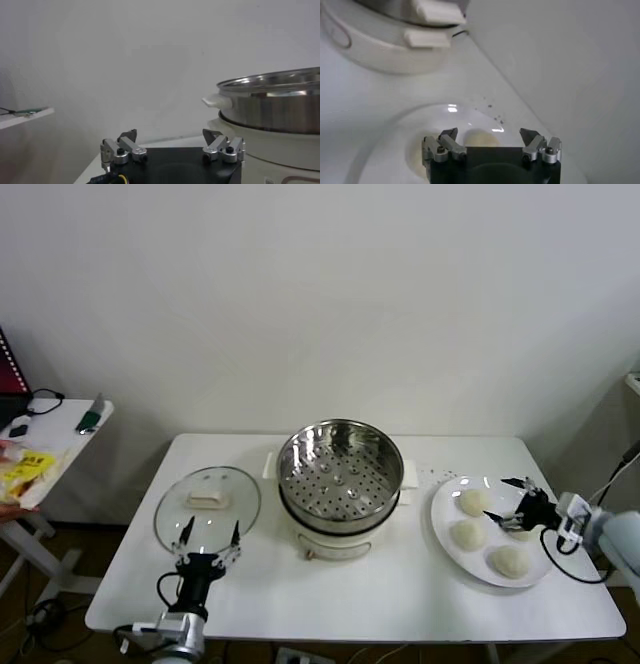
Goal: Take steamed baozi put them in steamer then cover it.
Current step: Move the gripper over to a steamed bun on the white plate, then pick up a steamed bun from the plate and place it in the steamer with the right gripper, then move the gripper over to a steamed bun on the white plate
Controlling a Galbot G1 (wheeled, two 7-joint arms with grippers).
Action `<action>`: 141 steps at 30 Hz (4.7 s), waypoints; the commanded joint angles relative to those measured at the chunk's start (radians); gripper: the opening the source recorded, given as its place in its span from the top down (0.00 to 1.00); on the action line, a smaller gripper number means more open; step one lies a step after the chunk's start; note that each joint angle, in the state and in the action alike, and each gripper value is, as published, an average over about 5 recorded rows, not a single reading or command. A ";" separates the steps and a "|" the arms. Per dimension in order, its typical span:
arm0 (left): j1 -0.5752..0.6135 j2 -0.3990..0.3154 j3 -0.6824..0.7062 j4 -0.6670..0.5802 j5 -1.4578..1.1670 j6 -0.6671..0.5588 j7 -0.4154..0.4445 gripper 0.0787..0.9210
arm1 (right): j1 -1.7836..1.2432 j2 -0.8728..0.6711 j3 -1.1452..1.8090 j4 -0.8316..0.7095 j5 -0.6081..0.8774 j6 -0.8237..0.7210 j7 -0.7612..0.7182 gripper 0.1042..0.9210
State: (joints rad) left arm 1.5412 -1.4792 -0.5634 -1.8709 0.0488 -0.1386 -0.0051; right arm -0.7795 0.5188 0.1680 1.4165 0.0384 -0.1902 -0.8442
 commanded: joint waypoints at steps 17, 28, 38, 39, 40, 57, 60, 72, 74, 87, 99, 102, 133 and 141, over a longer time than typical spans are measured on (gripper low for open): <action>0.020 0.011 -0.015 -0.011 -0.023 0.037 -0.026 0.12 | 0.967 0.228 -1.107 -0.578 -0.181 0.061 -0.321 0.12; 0.024 0.018 -0.025 -0.036 -0.113 0.098 -0.042 0.12 | 0.885 0.379 -1.045 -0.693 -0.205 0.065 -0.289 0.12; 0.019 0.010 -0.031 -0.037 -0.108 0.108 -0.052 0.12 | 0.849 0.420 -1.033 -0.726 -0.242 0.077 -0.286 0.12; 0.019 0.008 -0.031 -0.037 -0.108 0.109 -0.053 0.12 | 0.846 0.422 -1.030 -0.730 -0.245 0.079 -0.285 0.12; 0.018 0.007 -0.032 -0.036 -0.108 0.109 -0.054 0.12 | 0.844 0.424 -1.026 -0.735 -0.251 0.082 -0.284 0.12; 0.022 0.010 -0.036 -0.031 -0.107 0.107 -0.061 0.12 | 0.827 0.439 -0.974 -0.765 -0.283 0.117 -0.288 0.26; 0.027 0.009 -0.036 -0.029 -0.106 0.105 -0.062 0.12 | 0.828 0.434 -0.971 -0.760 -0.280 0.120 -0.289 0.29; 0.047 0.009 -0.050 -0.036 -0.110 0.101 -0.067 0.12 | 1.087 0.377 -1.197 -0.629 -0.194 0.286 -0.336 0.30; 0.054 0.009 -0.052 -0.042 -0.109 0.102 -0.065 0.12 | 1.176 0.378 -1.264 -0.606 -0.188 0.344 -0.354 0.30; 0.084 0.008 -0.051 -0.065 -0.086 0.111 -0.021 0.12 | 1.528 0.470 -1.459 -0.310 -0.095 0.537 -0.407 0.29; 0.098 0.009 -0.042 -0.071 -0.082 0.116 0.020 0.12 | 1.468 0.724 -1.440 -0.300 -0.186 0.649 -0.397 0.29; 0.097 0.014 -0.043 -0.076 -0.082 0.122 0.017 0.12 | 1.380 0.785 -1.403 -0.338 -0.279 0.674 -0.381 0.29; 0.154 0.046 -0.052 -0.097 -0.083 0.135 -0.009 0.12 | 1.075 0.860 -1.199 -0.418 -0.782 0.778 -0.278 0.18; 0.158 0.035 -0.052 -0.104 -0.068 0.137 -0.021 0.12 | 1.169 0.788 -1.180 -0.359 -0.653 0.774 -0.317 0.12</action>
State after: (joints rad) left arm 1.6964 -1.4406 -0.6155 -1.9738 -0.0236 -0.0028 -0.0224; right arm 0.3454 1.3498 -1.0347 1.0216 -0.6702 0.5824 -1.1451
